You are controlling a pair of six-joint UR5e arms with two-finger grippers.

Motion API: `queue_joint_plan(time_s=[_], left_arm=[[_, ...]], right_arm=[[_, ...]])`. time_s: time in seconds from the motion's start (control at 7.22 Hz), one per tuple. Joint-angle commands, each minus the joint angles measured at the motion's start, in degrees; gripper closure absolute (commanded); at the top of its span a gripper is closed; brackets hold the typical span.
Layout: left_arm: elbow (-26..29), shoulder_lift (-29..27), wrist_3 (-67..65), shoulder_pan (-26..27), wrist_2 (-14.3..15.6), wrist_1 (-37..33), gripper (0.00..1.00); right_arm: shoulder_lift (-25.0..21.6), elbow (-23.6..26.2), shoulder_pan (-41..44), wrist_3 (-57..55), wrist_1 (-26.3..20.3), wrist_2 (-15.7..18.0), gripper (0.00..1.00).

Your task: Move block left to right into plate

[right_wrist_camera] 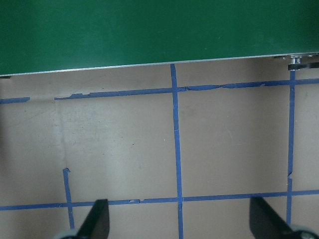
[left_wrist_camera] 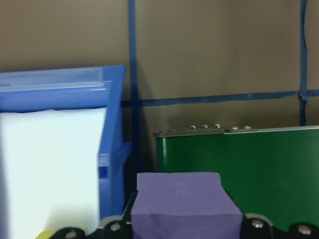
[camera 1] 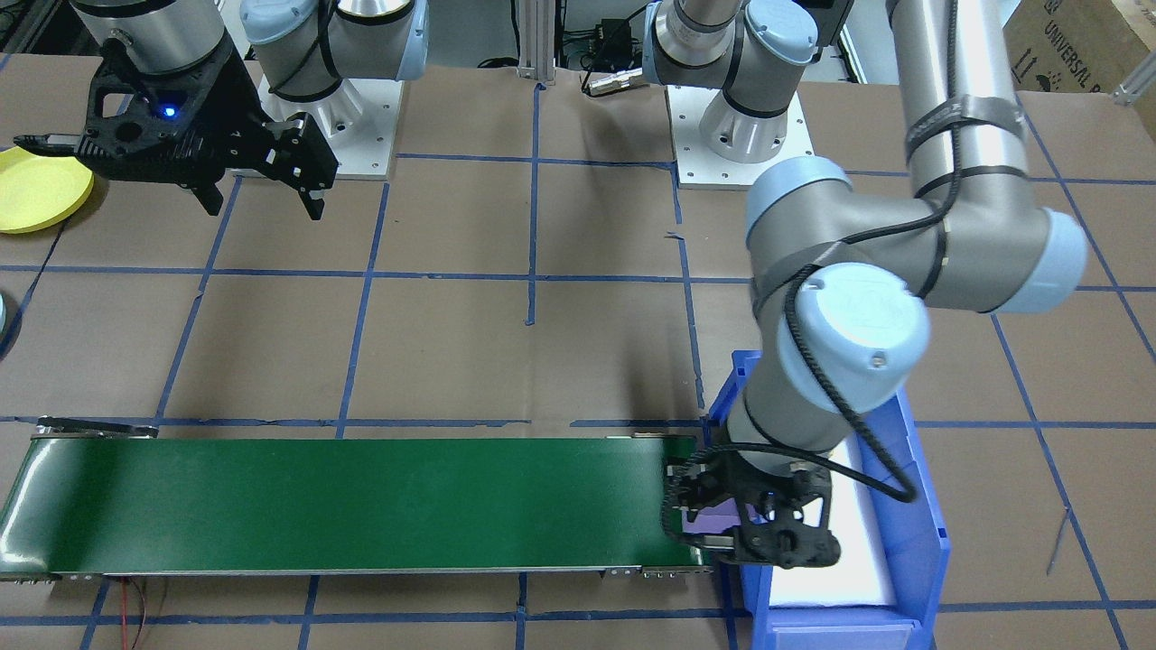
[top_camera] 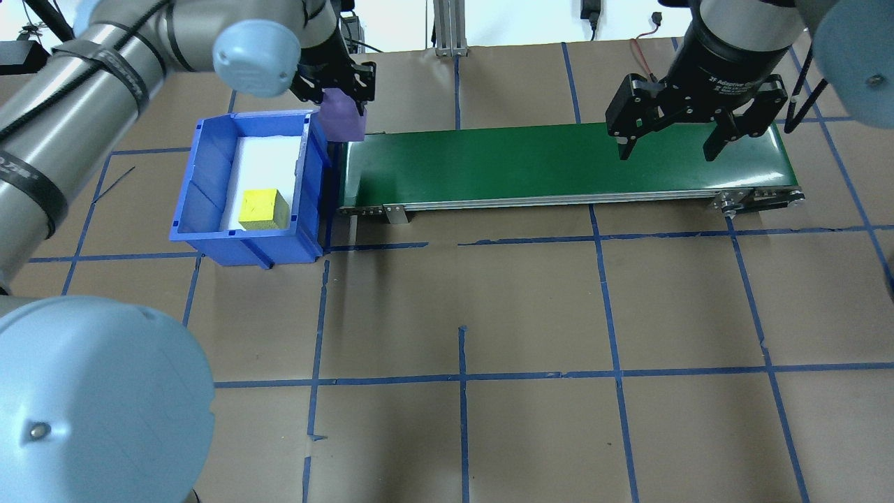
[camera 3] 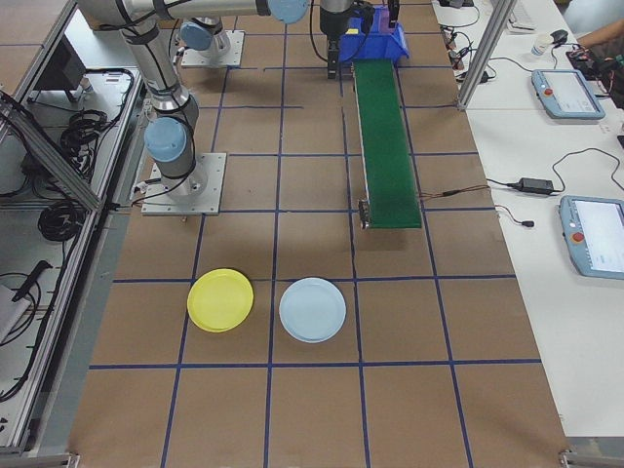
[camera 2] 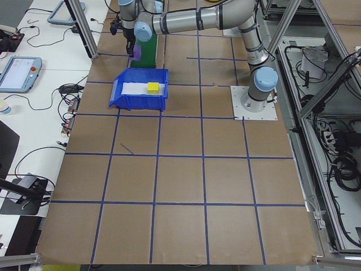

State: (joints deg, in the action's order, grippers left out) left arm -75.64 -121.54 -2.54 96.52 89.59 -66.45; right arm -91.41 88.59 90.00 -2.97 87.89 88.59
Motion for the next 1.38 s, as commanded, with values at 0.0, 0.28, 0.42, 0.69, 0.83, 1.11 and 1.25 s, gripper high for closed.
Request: queue_joint_plan(time_s=[0.0,0.28,0.42,0.69,0.83,1.11,1.25], left_arm=[[-7.58,-0.19,-0.63,1.48,-0.47,8.08,0.58],[-7.85,0.94,-0.63,1.57,-0.56,7.48,0.0],[-7.5,2.09,-0.54,1.57,-0.56,7.48,0.0],[-6.1,7.08,0.34,1.22,-0.3,6.78,0.0],[-7.4,10.15,0.6,-0.7,0.31,0.42,0.0],[-13.61,13.69,5.05,-10.78,0.32,-4.12,0.0],[-17.83,13.79,9.26,-12.39,0.32,-1.34,0.08]], right_arm=[[0.0,0.01,0.0,0.15,0.0,0.0,0.0],[0.0,0.01,0.0,0.24,0.0,0.0,0.0],[0.0,0.01,-0.09,0.24,0.0,0.0,0.0],[0.09,-0.08,-0.09,0.24,0.0,0.0,0.0],[0.35,-0.08,-0.87,0.59,0.0,-0.09,0.0],[0.44,-0.25,-1.93,0.51,0.43,-0.17,0.0],[0.61,-0.34,-3.59,0.42,0.35,-0.09,0.0]])
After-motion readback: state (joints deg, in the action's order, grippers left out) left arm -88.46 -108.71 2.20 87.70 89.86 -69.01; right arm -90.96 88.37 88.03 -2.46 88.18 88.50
